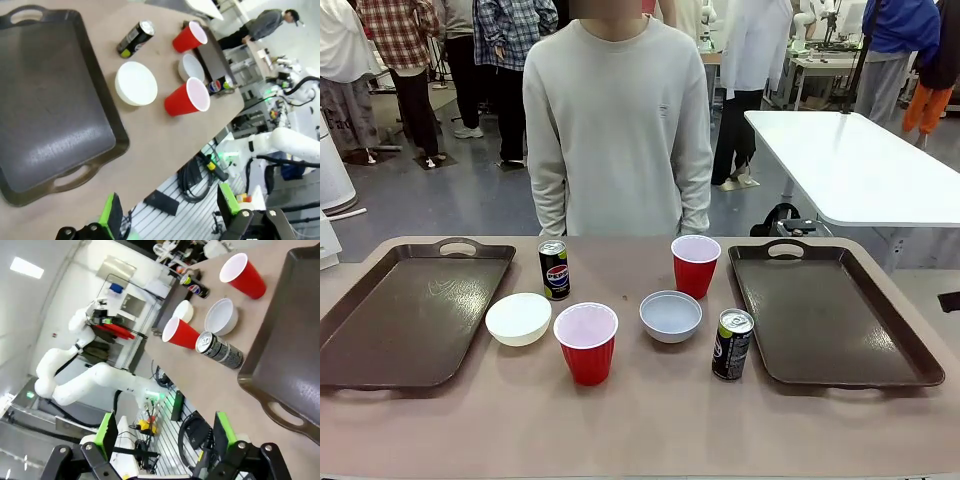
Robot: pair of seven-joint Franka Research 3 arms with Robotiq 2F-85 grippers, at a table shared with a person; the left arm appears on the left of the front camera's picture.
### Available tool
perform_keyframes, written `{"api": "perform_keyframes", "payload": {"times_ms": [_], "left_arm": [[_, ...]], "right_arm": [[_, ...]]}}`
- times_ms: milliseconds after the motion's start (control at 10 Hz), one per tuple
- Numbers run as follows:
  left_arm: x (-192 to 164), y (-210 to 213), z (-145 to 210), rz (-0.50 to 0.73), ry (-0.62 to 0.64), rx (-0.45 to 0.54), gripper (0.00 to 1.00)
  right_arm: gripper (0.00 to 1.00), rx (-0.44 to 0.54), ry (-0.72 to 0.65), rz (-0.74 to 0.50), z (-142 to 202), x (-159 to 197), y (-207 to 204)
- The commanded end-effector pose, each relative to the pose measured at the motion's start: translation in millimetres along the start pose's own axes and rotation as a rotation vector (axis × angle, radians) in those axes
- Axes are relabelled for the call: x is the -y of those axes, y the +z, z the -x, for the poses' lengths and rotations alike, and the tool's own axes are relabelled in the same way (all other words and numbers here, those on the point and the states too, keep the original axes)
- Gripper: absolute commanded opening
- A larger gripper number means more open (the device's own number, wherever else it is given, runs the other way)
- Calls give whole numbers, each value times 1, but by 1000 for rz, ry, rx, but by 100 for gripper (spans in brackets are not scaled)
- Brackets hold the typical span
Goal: Prepare tableware on both trays.
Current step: Pick up a Picnic Bowl from the table and place it on a Handle tray.
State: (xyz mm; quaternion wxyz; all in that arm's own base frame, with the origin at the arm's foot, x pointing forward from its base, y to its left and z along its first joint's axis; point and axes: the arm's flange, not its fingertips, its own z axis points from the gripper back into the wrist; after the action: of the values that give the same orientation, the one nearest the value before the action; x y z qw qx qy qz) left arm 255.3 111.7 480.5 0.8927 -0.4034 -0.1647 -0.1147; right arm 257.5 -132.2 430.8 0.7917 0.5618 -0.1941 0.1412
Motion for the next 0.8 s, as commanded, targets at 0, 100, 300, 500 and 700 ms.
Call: {"api": "perform_keyframes", "payload": {"times_ms": [0, 100, 300, 500, 700], "left_arm": [[18, -10, 10, -95, 6, -40, 100], [28, -12, 8, -162, 7, -64, 100], [17, -3, -4, -77, -2, -42, 100], [17, -3, -4, -77, -2, -42, 100], [17, -3, -4, -77, -2, -42, 100]], "right_arm": [[100, 13, -45, 58, 27, -20, -62], [100, 22, -59, 83, 23, -24, -70], [100, -6, -26, 58, -17, -12, -12], [100, -6, -26, 58, -17, -12, -12], [100, -6, -26, 58, -17, -12, -12]]}}
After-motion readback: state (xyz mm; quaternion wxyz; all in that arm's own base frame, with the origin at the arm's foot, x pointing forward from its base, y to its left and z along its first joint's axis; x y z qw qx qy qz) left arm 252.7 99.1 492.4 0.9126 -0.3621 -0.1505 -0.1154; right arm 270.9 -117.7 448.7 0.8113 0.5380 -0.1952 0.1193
